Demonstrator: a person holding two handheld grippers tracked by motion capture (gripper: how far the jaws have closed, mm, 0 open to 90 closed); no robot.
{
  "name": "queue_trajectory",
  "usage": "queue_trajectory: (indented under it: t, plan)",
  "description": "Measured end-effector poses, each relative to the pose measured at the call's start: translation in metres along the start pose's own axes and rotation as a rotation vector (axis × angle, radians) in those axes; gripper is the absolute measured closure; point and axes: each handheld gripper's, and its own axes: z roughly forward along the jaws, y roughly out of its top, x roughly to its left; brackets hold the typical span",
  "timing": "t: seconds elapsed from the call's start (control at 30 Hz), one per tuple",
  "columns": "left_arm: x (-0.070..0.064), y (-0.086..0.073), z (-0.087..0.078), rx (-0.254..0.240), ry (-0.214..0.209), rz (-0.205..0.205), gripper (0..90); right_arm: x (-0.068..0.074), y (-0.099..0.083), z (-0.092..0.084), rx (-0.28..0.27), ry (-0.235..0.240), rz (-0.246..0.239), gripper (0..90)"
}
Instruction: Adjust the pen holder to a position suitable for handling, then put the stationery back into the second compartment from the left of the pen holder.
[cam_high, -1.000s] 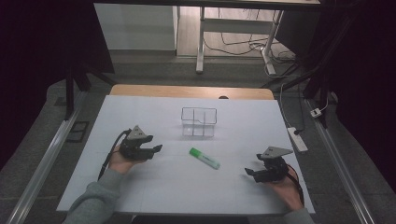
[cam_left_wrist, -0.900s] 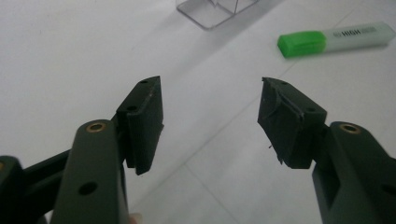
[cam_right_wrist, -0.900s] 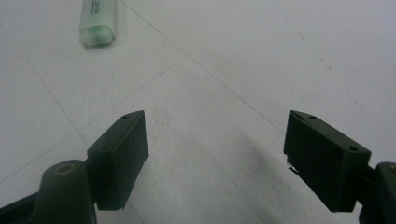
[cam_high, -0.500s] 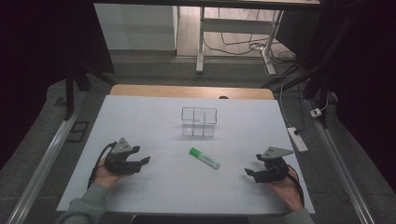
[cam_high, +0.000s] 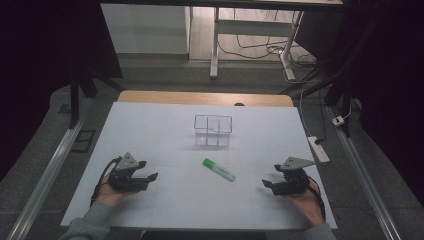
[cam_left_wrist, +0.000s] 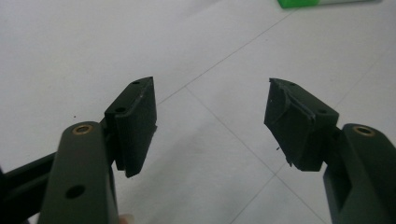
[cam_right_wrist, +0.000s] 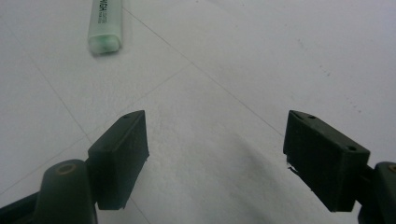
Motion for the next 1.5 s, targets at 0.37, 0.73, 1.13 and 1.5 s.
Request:
queue_trajectory:
  t: [0.37,0.73,1.13,1.5]
  plan:
    - [0.001,0.001,-0.001,-0.008,-0.007,-0.002,33.6,0.005,0.006,0.001,-0.017,0.015,-0.011,22.8]
    - [0.001,0.001,0.001,0.0,-0.014,-0.002,32.9,0.008,0.029,0.002,-0.069,0.046,-0.008,25.5]
    - [0.001,0.001,0.001,0.008,-0.015,0.006,32.6,0.013,0.056,0.011,-0.059,0.082,-0.027,25.8]
    - [0.0,0.001,0.001,0.005,-0.016,0.011,32.6,0.022,0.082,0.028,-0.064,0.126,-0.047,27.6]
